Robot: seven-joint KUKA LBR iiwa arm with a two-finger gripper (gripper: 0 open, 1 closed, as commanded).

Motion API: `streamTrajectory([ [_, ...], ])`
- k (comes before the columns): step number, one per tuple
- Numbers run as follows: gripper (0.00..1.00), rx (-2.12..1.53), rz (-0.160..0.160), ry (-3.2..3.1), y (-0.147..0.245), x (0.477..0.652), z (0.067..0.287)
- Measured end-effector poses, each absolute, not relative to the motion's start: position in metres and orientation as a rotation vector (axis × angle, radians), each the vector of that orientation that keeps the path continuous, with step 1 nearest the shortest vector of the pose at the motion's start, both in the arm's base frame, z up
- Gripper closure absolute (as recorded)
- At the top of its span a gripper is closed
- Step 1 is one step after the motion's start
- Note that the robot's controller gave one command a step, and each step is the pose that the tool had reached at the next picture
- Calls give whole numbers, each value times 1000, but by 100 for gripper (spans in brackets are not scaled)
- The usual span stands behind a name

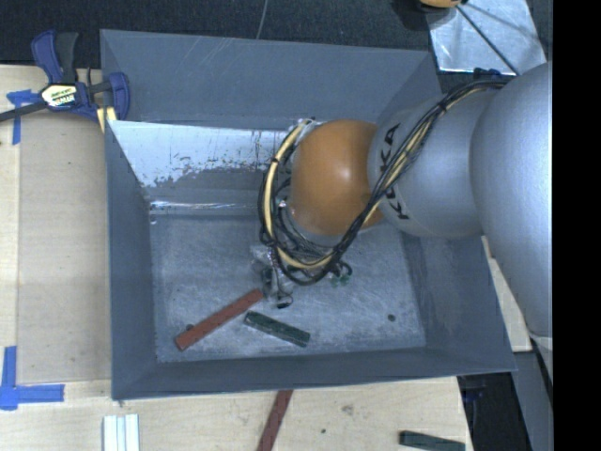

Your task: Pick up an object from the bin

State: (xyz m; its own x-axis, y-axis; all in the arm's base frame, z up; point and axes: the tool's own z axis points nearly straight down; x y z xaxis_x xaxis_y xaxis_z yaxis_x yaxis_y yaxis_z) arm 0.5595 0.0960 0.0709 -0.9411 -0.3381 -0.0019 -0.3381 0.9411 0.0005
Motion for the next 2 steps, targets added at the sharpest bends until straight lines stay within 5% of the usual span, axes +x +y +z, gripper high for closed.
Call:
streamTrajectory([
  [1, 100, -541, 2, 3094, 95, 558, 74],
  [2, 0, -1141, 1, 2927, 92, 565, 93],
])
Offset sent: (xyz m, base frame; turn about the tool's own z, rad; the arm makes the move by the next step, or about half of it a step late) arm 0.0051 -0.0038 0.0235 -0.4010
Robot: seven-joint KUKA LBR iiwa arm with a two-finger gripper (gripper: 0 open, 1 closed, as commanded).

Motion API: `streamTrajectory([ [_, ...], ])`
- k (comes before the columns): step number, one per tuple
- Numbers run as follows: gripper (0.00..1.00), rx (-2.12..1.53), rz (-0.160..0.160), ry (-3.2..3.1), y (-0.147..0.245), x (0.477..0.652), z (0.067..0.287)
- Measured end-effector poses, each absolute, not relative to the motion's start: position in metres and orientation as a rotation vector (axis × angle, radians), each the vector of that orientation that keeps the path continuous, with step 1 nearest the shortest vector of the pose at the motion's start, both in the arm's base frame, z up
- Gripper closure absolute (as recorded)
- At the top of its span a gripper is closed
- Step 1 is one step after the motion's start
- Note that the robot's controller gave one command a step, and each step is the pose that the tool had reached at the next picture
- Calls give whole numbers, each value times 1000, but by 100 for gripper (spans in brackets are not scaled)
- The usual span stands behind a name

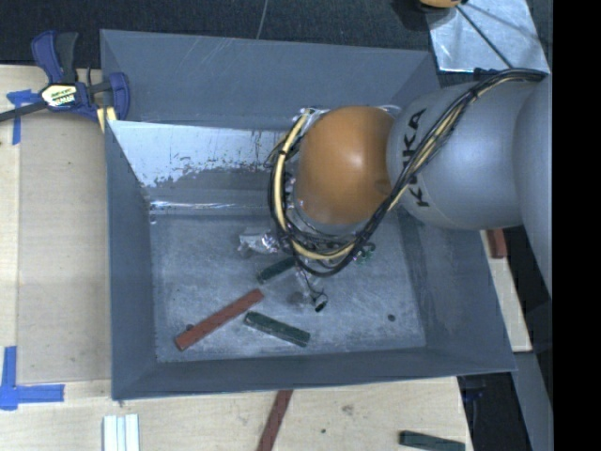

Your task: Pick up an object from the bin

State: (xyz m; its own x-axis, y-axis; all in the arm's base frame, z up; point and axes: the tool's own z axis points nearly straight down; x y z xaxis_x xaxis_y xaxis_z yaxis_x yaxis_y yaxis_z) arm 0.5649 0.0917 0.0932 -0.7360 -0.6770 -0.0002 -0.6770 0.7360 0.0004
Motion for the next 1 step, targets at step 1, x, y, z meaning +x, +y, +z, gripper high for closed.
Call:
streamTrajectory([
  [1, 0, -1139, 1, 2926, 92, 565, 95],
])
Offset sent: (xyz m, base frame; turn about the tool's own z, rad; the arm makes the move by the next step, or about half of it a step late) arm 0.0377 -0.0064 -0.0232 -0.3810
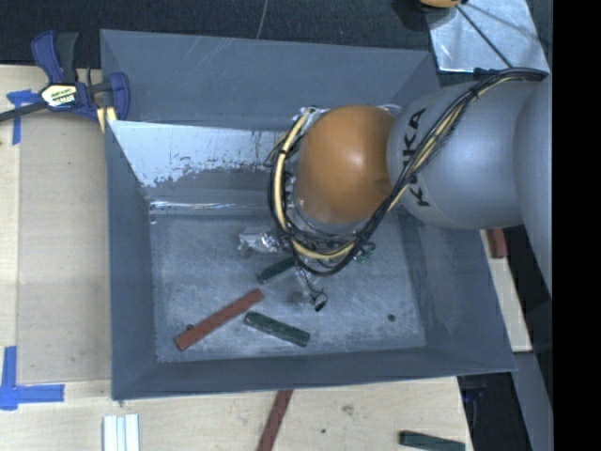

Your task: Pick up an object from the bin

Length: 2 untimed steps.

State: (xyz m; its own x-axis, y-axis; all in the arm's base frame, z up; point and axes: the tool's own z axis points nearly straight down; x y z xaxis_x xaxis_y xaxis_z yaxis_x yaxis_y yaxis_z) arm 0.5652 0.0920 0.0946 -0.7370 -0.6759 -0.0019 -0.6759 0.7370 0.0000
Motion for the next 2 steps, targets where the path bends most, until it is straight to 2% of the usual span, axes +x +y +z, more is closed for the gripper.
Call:
streamTrajectory([
  [1, 100, -1669, 2, 2657, 86, 604, 71],
  [2, 100, -1668, 3, 2658, 86, 604, 71],
])
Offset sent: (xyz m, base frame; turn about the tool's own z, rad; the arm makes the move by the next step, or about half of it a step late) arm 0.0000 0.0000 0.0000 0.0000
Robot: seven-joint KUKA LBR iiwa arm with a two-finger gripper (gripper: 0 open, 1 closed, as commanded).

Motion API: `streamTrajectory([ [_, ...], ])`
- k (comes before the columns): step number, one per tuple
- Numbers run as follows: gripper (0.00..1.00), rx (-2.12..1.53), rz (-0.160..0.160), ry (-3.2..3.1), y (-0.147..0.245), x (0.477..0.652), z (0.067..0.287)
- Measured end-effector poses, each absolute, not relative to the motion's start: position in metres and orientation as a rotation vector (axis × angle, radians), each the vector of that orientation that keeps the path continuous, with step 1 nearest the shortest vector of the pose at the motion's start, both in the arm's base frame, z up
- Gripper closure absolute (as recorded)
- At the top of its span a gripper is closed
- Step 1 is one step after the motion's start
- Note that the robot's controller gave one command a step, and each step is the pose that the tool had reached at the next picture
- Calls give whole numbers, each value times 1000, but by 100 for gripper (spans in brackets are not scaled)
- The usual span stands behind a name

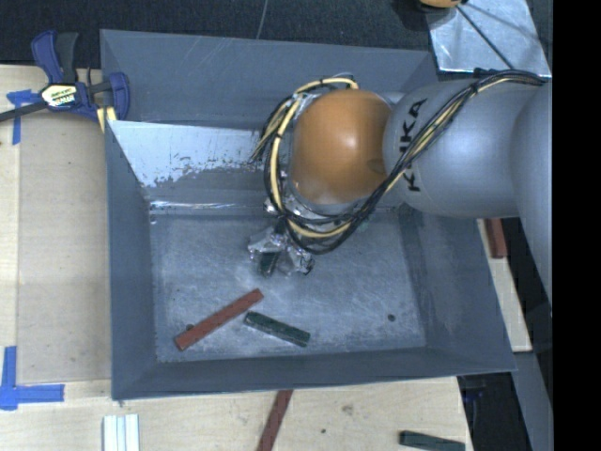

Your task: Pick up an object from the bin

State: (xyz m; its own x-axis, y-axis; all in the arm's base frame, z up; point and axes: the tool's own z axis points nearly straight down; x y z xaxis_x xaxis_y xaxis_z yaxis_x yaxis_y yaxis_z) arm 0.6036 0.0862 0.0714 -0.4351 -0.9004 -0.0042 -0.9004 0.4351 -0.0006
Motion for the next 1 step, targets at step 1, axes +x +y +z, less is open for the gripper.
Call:
streamTrajectory([
  [1, 100, -1829, -2, 2546, 84, 615, 221],
])
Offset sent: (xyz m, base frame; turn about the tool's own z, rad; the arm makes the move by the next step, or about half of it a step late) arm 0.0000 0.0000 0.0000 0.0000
